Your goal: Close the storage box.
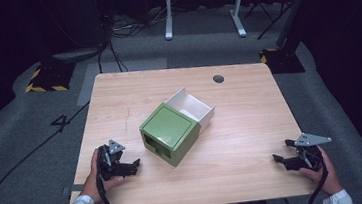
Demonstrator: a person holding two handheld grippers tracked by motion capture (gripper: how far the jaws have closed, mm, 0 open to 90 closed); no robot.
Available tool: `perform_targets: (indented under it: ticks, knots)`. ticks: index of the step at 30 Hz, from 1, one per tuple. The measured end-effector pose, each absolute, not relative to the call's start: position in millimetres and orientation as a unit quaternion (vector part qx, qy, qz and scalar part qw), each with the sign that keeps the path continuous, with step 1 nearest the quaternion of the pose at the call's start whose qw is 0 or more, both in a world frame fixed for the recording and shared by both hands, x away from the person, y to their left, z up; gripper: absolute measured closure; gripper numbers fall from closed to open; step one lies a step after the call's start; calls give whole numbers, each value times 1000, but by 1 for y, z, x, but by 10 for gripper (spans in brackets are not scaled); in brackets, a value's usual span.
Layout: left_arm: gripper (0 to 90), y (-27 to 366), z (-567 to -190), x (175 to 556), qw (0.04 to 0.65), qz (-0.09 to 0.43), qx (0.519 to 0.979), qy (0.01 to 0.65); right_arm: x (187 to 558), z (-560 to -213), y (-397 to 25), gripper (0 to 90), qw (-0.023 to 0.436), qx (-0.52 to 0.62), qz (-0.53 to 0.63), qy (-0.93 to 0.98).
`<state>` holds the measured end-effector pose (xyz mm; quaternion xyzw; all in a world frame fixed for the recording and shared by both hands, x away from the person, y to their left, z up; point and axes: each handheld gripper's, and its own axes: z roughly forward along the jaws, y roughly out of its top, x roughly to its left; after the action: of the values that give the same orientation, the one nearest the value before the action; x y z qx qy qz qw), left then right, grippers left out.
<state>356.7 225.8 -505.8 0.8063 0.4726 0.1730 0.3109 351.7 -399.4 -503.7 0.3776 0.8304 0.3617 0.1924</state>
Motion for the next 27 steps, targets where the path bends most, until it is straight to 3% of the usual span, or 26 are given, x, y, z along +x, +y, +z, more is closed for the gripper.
perform_targets:
  ticks: [15,20,27]
  knots:
    - [6,224,-505,363,317,160,829,432,360,-502,-401,152,172,386,356,833]
    - [6,223,-505,365,318,156,835,422,365,-500,-398,187,180,395,352,830]
    - [5,222,-506,366,319,156,835,420,389,-478,-380,217,186,384,369,826]
